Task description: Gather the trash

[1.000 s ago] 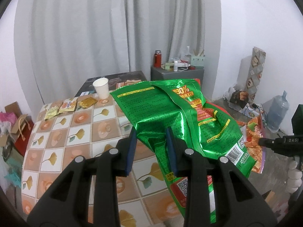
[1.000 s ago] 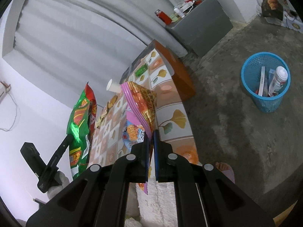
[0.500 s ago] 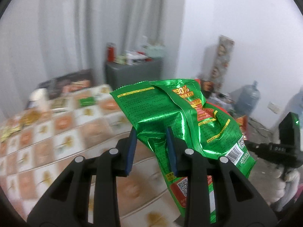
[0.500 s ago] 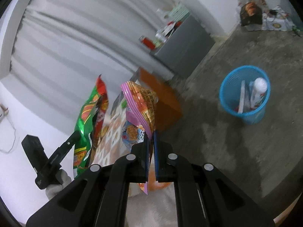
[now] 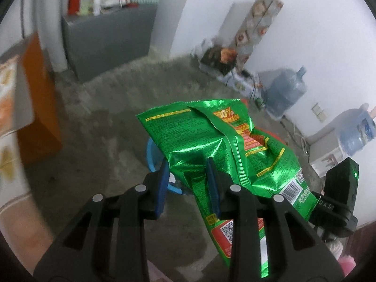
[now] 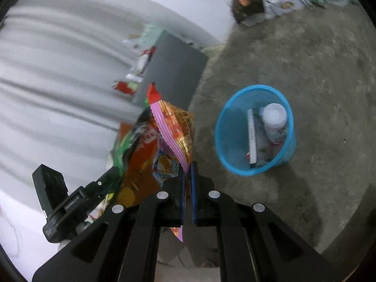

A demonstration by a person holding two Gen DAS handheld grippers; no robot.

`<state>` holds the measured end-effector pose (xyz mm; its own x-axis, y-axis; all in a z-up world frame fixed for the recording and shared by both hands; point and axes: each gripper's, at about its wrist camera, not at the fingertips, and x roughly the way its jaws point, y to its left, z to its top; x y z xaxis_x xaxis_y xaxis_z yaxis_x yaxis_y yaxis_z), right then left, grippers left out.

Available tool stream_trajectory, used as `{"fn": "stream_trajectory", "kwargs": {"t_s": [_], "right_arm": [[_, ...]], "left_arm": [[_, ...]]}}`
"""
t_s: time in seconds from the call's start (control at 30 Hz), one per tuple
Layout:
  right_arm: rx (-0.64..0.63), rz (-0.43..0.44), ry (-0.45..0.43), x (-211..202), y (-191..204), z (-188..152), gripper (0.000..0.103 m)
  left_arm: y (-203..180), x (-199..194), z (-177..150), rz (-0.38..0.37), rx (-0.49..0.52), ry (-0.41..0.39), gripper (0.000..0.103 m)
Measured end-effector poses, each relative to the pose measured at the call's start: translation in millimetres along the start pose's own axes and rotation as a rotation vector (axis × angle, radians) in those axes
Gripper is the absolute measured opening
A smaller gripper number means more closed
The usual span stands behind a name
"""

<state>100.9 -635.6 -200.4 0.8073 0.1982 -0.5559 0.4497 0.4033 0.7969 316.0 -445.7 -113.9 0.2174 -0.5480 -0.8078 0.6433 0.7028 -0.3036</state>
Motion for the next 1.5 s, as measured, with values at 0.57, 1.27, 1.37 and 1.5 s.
{"fn": "stream_trajectory", "kwargs": {"t_s": [0.57, 1.27, 1.37, 1.5], "right_arm": [[0.112, -0.277, 0.031, 93.2, -106.5, 8.5, 0.036], [-0.846, -0.247, -0.441, -130.4, 188.8, -226.2, 0.097], [-0.904, -0.200, -0.426, -134.1, 217.4, -249.3, 0.097], [-0.979, -0.215, -0.370, -140.5, 239.6, -279.3, 0.097]], "left_arm": [[53.9, 98.1, 10.9, 0.002, -0.154, 0.133, 0.070], [7.3, -274.7, -168.8, 0.349, 0.134, -0.320, 0.094], [18.9, -300.4, -203.1, 0.397, 0.030, -0.340, 0.094], [31.4, -325.4, -240.1, 0.503, -0.085, -0.378, 0.094]]}}
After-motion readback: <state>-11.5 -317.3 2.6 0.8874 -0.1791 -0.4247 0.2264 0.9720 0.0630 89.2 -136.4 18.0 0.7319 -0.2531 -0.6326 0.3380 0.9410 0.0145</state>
